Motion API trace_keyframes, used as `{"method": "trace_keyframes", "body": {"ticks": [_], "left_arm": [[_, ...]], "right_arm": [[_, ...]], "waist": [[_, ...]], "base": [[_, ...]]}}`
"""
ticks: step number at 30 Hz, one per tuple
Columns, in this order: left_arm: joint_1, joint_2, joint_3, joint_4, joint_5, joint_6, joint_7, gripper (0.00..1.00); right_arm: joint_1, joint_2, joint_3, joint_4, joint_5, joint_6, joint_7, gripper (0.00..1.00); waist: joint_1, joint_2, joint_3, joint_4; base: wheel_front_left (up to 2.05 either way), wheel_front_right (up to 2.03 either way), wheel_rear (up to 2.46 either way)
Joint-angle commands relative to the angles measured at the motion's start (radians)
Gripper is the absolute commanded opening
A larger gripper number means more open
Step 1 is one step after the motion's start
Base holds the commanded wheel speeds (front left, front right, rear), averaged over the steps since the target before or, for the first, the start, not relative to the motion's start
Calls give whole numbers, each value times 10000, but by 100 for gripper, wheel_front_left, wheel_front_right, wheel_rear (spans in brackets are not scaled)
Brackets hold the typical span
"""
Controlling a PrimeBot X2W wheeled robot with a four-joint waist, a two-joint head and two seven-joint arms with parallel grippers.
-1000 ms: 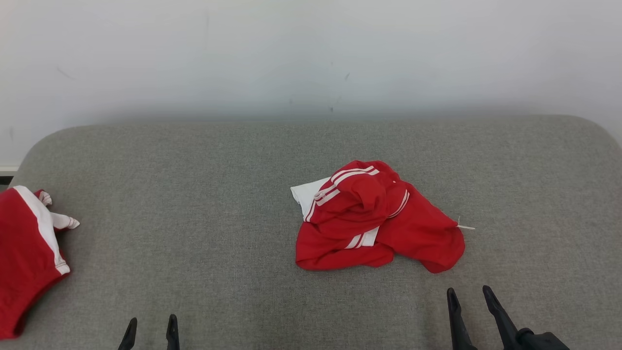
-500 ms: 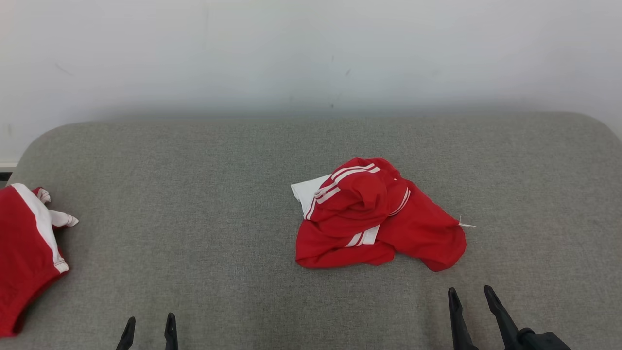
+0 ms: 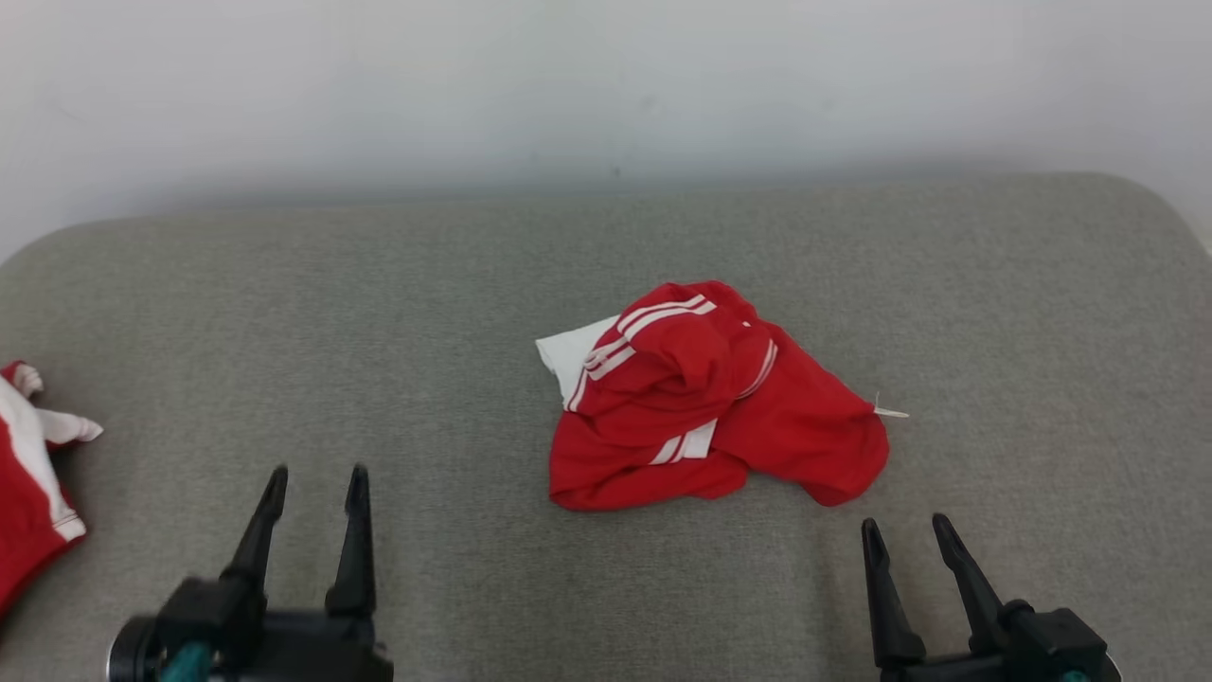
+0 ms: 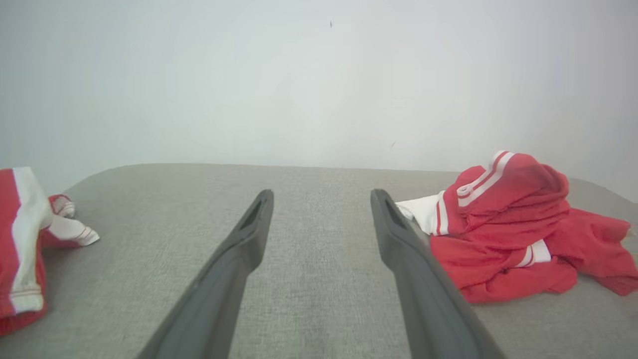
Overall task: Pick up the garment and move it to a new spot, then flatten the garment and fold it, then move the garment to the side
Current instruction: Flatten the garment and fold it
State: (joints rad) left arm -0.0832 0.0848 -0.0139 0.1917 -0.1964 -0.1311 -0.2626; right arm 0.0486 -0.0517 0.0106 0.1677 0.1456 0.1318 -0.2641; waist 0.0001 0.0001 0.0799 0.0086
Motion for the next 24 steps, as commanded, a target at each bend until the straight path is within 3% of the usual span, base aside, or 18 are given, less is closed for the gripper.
{"method": "trace_keyframes", "body": {"ticks": [1,13,24], "left_arm": [[-520,109,-209,121,-185,18,-32,100],[-3861,939,-2914,1549,-899,17,-34,100],[-5255,1394,-4164,3477,-1760,17,-34,100]], "right_arm": [[-164,21,27,-47,113,-22,-4,100],[-773,28,258,47,716,-22,-4,100],[-965,27,334,147,937,-22,-4,100]], "waist": [[-1,-1,400,-437],[-1,-1,1338,-2160],[-1,-1,1514,-2988]], "base": [[0,0,0],[0,0,0],[0,0,0]]}}
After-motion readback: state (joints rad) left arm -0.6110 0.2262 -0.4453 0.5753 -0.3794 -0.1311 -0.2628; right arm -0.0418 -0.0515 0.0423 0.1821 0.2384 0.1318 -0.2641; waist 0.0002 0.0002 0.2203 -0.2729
